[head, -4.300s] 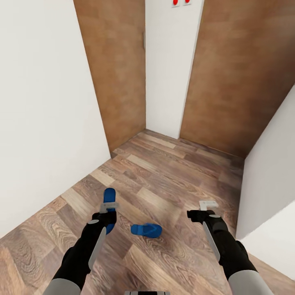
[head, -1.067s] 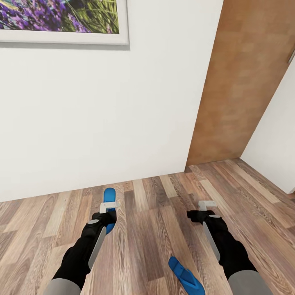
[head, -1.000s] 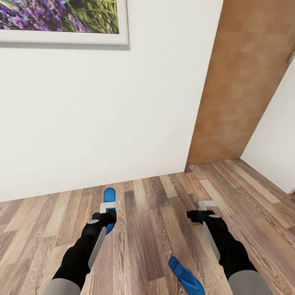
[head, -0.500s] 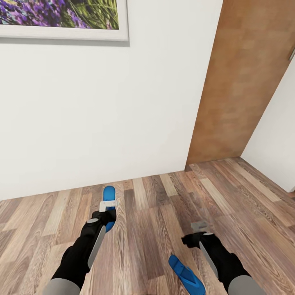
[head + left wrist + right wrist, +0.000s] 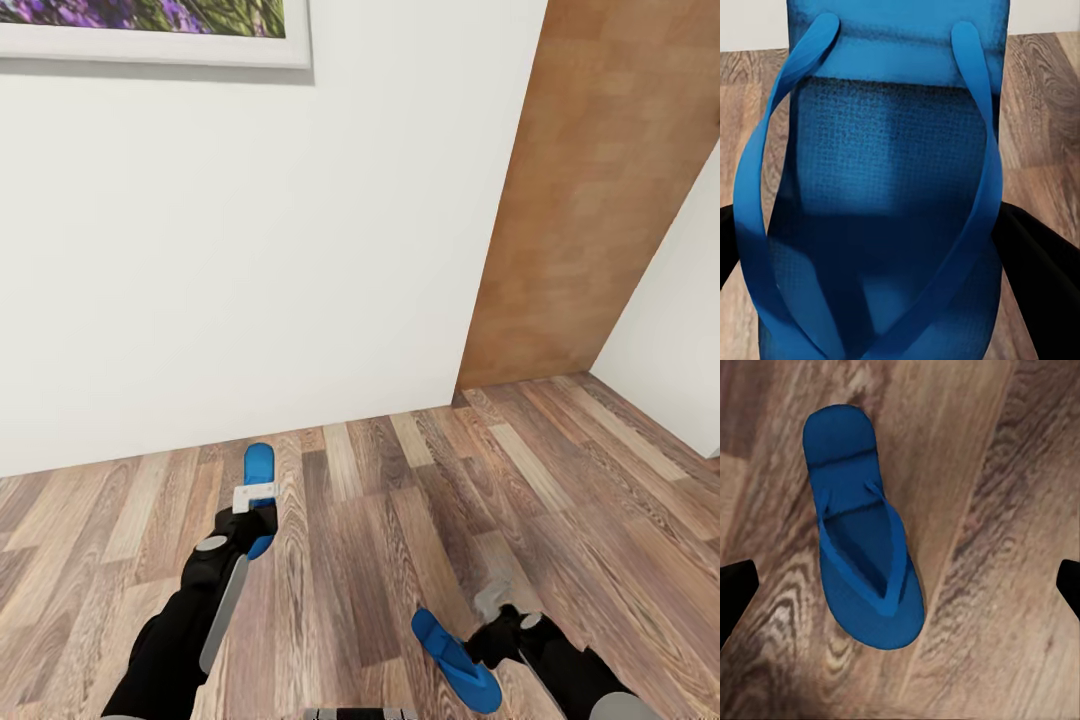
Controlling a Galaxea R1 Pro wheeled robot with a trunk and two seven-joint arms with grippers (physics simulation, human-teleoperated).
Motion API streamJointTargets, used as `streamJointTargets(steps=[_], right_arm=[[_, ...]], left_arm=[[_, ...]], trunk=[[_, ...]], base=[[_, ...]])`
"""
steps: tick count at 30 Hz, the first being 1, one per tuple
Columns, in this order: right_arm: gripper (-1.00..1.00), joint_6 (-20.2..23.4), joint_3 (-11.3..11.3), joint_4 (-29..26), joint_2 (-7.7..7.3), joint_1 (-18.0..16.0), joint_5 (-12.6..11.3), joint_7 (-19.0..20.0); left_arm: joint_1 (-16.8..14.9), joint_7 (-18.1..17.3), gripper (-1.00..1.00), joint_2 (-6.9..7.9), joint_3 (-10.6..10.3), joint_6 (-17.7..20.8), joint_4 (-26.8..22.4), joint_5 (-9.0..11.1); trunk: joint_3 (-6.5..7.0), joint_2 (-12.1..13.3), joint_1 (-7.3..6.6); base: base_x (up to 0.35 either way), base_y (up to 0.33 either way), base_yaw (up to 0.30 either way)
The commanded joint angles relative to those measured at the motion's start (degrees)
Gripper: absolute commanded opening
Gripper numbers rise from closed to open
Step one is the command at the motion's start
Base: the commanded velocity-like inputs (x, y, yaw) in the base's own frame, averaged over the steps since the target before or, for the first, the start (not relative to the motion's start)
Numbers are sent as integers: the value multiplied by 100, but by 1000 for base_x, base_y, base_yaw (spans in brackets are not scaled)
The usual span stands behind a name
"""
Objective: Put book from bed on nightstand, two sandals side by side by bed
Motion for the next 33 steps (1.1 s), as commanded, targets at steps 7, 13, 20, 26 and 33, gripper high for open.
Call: streamJointTargets(steps=[7, 13, 20, 26, 33], right_arm=[[100, -148, 26, 177, -11, -6, 339, 378], [100, -219, 23, 1272, 33, -464, 331, -638], [100, -475, 23, 1454, 36, -545, 321, -824], [100, -841, 38, 1436, 34, -550, 329, -835], [100, -1324, 157, 1467, 31, -550, 366, -805]], left_arm=[[77, 38, -100, 1, -10, 49, -169, 24], [148, 38, -100, 1, -10, 53, -329, 31], [155, 38, -100, 1, -10, 57, -348, 29], [160, 37, -100, 1, -10, 56, -348, 30], [160, 37, -100, 1, -10, 56, -346, 30]], trunk=[[-160, -12, 17], [-293, -20, 32], [-448, -29, 50], [-581, -37, 66], [-736, -47, 84]], base=[[0, 0, 0], [0, 0, 0], [0, 0, 0], [0, 0, 0], [0, 0, 0]])
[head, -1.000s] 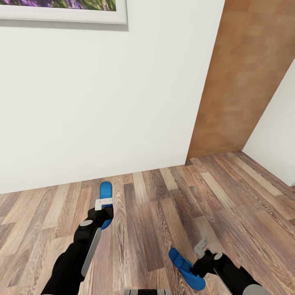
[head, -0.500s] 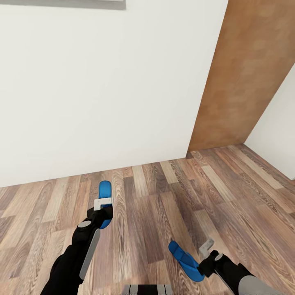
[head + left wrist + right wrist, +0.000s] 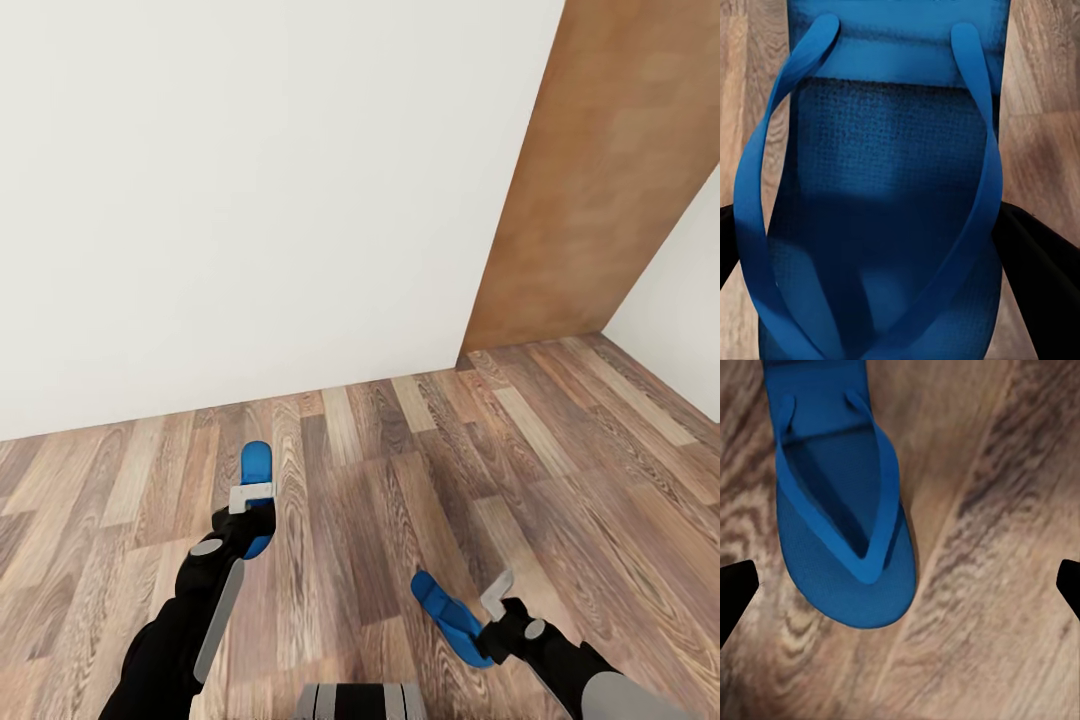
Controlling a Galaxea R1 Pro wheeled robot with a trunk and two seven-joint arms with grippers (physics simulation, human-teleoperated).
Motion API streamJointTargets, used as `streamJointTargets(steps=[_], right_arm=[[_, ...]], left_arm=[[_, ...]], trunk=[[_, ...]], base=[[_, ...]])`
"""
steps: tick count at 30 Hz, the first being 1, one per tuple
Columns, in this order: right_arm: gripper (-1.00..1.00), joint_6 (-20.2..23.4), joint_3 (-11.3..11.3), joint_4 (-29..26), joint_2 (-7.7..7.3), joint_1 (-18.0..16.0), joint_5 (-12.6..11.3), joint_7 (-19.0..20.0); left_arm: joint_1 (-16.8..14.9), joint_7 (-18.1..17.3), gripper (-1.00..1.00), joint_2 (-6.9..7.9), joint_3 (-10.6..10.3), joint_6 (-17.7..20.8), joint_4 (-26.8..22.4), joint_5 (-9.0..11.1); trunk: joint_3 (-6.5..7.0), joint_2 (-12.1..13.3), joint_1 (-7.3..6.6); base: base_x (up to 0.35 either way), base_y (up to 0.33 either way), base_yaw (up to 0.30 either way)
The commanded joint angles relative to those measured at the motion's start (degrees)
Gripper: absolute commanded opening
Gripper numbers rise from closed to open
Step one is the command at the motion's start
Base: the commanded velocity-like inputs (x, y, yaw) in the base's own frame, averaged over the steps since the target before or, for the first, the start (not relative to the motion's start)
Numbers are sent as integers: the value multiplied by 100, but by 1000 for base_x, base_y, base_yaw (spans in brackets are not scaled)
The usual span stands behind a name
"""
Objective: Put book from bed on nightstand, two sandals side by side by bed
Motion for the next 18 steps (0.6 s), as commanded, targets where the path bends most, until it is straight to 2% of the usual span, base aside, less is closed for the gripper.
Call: streamJointTargets(steps=[1, 4, 7, 11, 18], right_arm=[[100, -5, 43, -9, -2, -1, 44, 27], [100, -4, 265, -44, 28, -1, 45, 53], [100, 21, 366, -45, 174, -27, 53, 67], [100, 27, 409, -1, 266, -146, 57, 73], [100, 97, 406, -6, 302, -208, 3, 18]], left_arm=[[-2, 39, -100, 1, -9, 26, -7, 24], [-4, 40, -100, 1, -9, 27, -7, 20], [-2, 40, -100, 1, -10, 28, -7, 17], [-2, 40, -100, 1, -9, 29, -7, 17], [-2, 39, -100, 1, -9, 29, -13, 17]], trunk=[[-27, -3, 1], [-93, -7, 9], [-160, -11, 17], [-248, -17, 27], [-403, -26, 45]], base=[[0, 0, 0], [0, 0, 0], [0, 0, 0], [0, 0, 0], [0, 0, 0]])
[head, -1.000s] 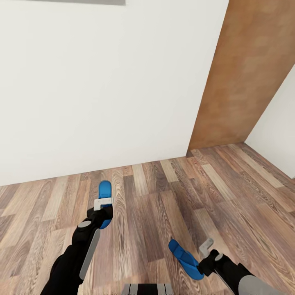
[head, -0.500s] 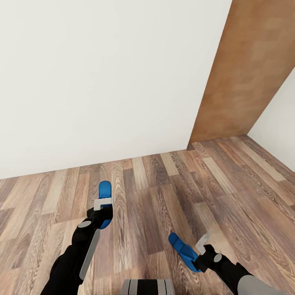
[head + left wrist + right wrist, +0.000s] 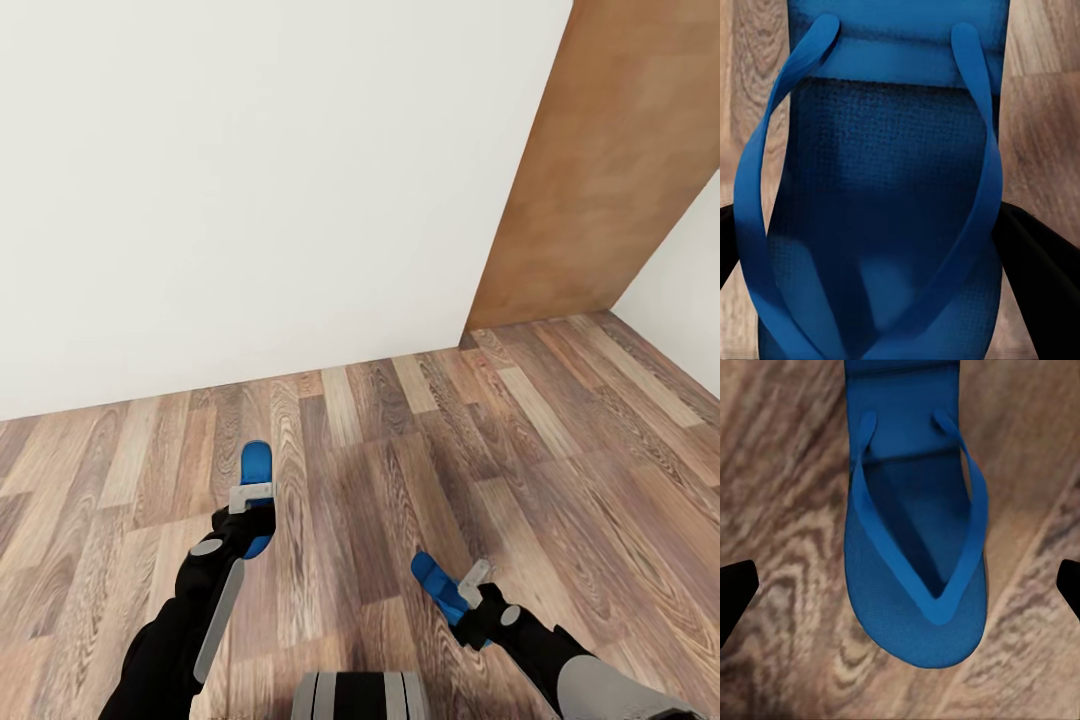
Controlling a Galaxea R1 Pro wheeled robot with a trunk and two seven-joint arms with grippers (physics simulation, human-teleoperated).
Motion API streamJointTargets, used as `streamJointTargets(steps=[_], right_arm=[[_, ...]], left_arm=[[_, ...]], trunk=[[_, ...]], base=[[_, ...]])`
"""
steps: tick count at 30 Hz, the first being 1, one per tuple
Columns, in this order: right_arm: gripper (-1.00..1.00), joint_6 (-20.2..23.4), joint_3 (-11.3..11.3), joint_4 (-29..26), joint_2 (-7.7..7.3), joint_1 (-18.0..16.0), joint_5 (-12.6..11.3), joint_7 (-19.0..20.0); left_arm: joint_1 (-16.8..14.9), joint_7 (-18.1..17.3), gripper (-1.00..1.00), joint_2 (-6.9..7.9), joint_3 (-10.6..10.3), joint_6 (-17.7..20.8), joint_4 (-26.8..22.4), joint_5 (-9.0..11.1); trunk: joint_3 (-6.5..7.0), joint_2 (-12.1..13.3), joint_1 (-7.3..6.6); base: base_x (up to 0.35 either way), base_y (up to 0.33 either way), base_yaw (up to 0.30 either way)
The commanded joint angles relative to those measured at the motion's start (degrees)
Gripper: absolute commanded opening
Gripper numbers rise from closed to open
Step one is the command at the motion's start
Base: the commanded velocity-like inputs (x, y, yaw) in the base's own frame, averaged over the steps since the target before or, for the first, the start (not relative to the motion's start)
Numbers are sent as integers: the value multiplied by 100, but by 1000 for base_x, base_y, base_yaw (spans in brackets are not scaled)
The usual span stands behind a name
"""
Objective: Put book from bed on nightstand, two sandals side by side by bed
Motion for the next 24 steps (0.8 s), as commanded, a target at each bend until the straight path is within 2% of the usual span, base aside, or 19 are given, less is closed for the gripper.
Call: streamJointTargets(steps=[1, 2, 5, 7, 20, 24], right_arm=[[100, 72, -32, -34, 9, -21, 34, -75], [100, 91, -35, -49, 13, -27, 23, -292], [100, 91, -39, -59, 14, -30, 20, -543], [100, 38, -45, -59, 14, -31, 18, -934], [100, 16, -54, -74, 6, -31, 18, -978], [100, 13, -54, -74, 6, -31, 21, -977]], left_arm=[[-2, 37, -100, 1, -9, 27, -7, 23], [-2, 36, -100, 1, -11, 27, -3, 23], [-2, 36, -100, 1, -13, 27, -2, 23], [-2, 37, -100, 1, -10, 27, -4, 23], [-2, 39, -100, 1, -9, 27, -4, 23], [-2, 38, -100, 1, -9, 27, -3, 23]], trunk=[[-27, -3, 1], [-49, -4, 4], [-115, -8, 12], [-160, -11, 17], [-448, -29, 50], [-448, -29, 50]], base=[[0, 0, 0], [0, 0, 0], [0, 0, 0], [0, 0, 0], [0, 0, 0], [0, 0, 0]])
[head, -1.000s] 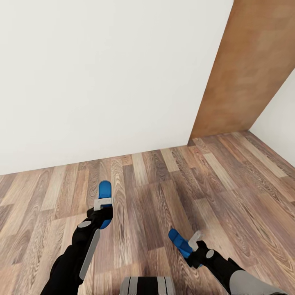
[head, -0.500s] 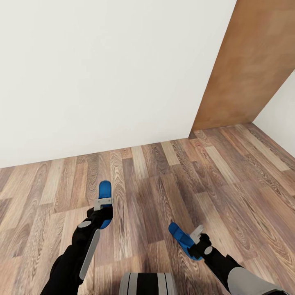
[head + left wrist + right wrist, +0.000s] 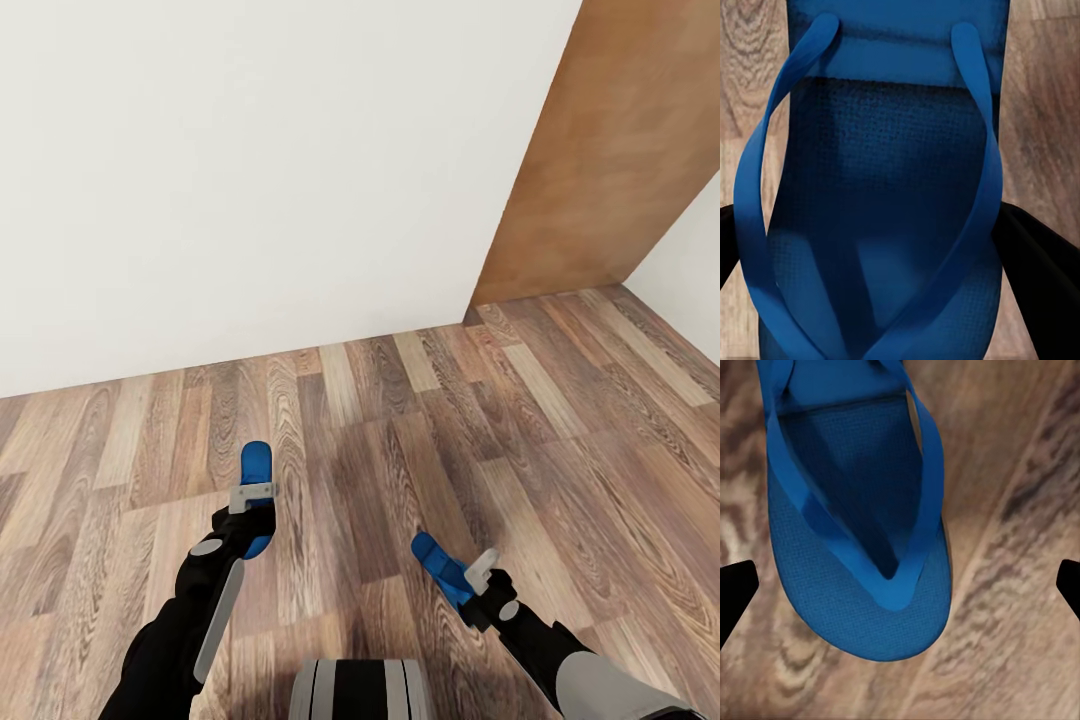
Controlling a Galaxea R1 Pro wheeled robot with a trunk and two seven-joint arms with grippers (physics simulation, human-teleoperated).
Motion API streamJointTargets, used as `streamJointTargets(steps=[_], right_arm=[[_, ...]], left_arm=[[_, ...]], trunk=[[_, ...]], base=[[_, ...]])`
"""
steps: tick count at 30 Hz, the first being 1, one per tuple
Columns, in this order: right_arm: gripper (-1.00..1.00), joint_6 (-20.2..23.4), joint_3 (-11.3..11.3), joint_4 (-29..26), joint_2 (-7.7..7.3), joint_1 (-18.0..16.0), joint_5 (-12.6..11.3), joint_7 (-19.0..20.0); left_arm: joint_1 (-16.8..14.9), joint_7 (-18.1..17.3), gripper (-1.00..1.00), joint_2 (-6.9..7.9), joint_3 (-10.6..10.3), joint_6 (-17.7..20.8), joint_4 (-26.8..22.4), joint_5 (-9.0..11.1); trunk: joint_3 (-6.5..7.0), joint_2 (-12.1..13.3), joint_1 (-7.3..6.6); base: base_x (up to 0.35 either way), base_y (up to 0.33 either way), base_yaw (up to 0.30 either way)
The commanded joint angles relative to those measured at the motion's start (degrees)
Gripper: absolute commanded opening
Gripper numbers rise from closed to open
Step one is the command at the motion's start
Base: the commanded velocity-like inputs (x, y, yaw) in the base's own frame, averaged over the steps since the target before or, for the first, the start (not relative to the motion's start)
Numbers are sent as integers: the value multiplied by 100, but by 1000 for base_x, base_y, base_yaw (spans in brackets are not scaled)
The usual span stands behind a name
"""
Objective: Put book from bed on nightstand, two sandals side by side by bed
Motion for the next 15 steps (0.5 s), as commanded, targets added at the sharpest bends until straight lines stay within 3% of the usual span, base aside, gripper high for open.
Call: streamJointTargets(steps=[1, 15], right_arm=[[100, 12, -9, -8, -1, 0, 59, 7], [100, 11, -4, 19, -1, 0, 73, 6]], left_arm=[[-2, 39, -100, 1, -9, 27, -6, 24], [-2, 39, -100, 1, -11, 27, -11, 24]], trunk=[[-3, -1, -1], [-3, -1, -1]], base=[[0, 0, 0], [65, 0, 0]])
